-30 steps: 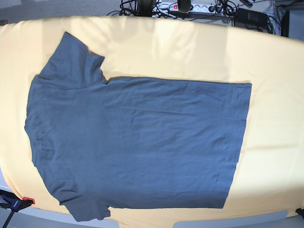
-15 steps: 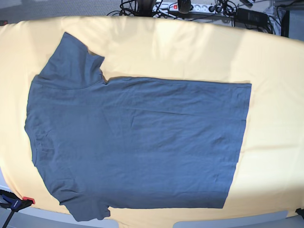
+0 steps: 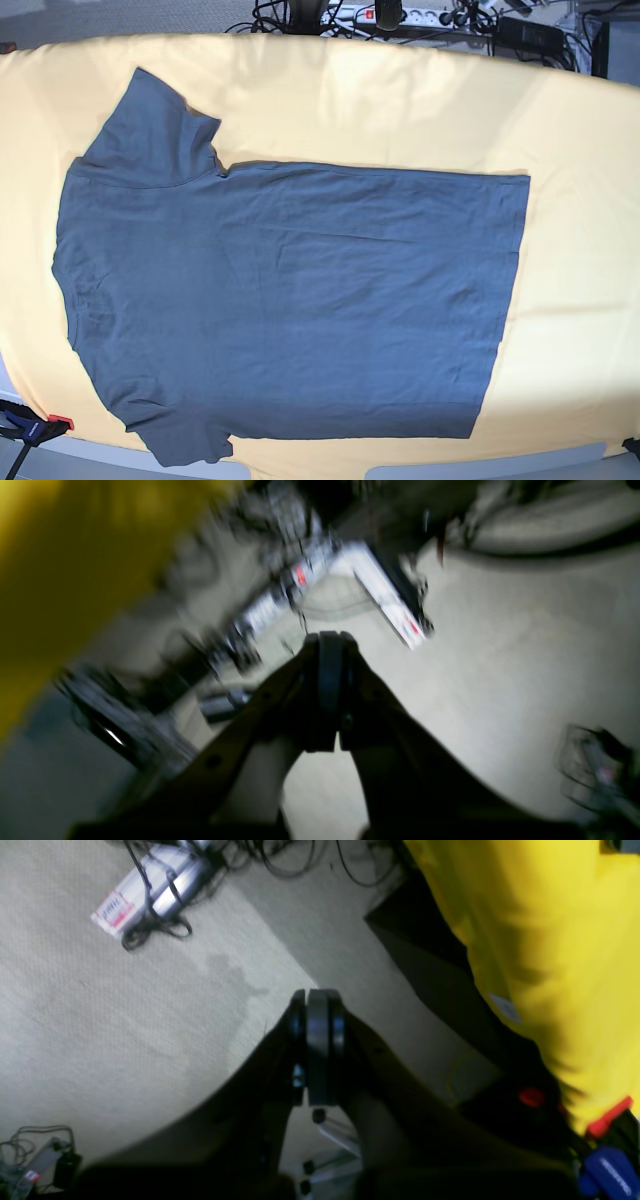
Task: Fold the T-shirt properly
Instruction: 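Move both grippers to the shoulder corners of the grey T-shirt, then grasp the shirt's shoulder edge with both grippers, then lift the shoulder edge and fold it over the shirt body, then open both grippers and release the folded edge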
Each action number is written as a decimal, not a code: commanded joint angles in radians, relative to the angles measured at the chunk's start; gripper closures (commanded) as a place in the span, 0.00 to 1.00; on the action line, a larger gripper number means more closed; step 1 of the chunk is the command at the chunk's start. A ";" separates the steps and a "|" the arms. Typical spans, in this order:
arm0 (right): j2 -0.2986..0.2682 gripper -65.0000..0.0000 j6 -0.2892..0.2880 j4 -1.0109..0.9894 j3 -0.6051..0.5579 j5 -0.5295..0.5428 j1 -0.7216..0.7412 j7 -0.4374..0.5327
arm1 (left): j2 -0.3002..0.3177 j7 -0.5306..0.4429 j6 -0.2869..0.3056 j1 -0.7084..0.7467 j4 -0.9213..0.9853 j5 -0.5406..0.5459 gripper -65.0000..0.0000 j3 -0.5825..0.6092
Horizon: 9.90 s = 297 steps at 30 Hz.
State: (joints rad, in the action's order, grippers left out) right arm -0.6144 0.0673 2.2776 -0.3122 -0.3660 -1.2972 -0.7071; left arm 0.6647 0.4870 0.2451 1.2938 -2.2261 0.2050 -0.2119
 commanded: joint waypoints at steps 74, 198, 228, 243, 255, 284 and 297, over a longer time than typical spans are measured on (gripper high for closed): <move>0.187 0.44 -0.432 0.079 0.469 0.419 0.272 0.375 | 0.410 -0.689 0.206 -1.500 0.745 -0.475 1.00 0.861; -0.121 1.00 -0.472 -0.531 0.324 0.518 1.093 0.427 | 0.432 -0.487 0.165 -1.662 0.564 -0.319 0.99 0.861; -0.179 1.00 -0.501 -0.714 0.249 0.625 1.308 0.458 | 0.433 -0.486 0.165 -1.662 0.564 -0.319 0.95 0.861; -0.198 0.42 -0.550 -0.652 0.216 0.822 1.455 0.161 | 0.463 -0.486 0.360 -1.789 0.563 -0.214 0.39 0.861; -0.198 0.42 -0.765 -0.602 0.215 1.254 1.397 -0.194 | 0.504 -0.493 0.453 -1.642 0.500 -0.249 0.40 0.861; -0.352 0.42 -0.637 -0.602 0.215 0.518 0.937 0.029 | 0.550 -0.493 0.453 -1.607 0.500 -0.381 0.40 0.861; -0.353 0.42 -0.631 -0.607 0.215 0.469 0.942 -0.039 | 0.551 -0.494 0.453 -1.607 0.500 -0.350 0.40 0.861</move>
State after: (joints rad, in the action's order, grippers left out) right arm -0.9474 -0.5537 1.6829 -0.0963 0.1303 -0.3470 -0.6964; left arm 1.1915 0.0013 0.7052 -0.2962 -1.7164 -0.1543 0.6617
